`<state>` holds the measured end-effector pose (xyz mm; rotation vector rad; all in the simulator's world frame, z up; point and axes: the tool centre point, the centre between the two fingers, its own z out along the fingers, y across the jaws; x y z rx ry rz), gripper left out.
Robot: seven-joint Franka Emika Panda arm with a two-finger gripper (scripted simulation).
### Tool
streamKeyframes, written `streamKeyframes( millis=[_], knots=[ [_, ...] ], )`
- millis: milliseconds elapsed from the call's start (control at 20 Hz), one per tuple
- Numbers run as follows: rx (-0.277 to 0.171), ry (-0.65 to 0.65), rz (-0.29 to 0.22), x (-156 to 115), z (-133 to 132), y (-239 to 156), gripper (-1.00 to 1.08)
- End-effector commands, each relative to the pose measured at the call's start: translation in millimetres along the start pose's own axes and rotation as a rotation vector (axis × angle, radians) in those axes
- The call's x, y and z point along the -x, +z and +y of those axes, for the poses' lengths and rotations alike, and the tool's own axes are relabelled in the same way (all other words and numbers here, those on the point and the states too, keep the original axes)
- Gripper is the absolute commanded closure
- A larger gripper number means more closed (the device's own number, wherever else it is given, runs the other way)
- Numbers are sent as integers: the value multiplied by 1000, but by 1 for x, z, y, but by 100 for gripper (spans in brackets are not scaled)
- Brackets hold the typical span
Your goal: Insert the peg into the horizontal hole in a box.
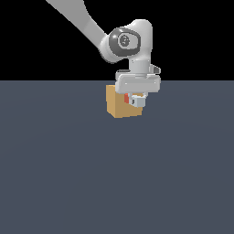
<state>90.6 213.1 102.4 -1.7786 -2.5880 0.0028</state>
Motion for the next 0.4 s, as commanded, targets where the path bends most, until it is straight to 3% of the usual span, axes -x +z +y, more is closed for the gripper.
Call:
streamKeyframes(
  millis=[0,350],
  knots=[
    [4,-2,0,-21,1,-2,108],
    [5,-2,0,-46,1,-3,108]
  ],
)
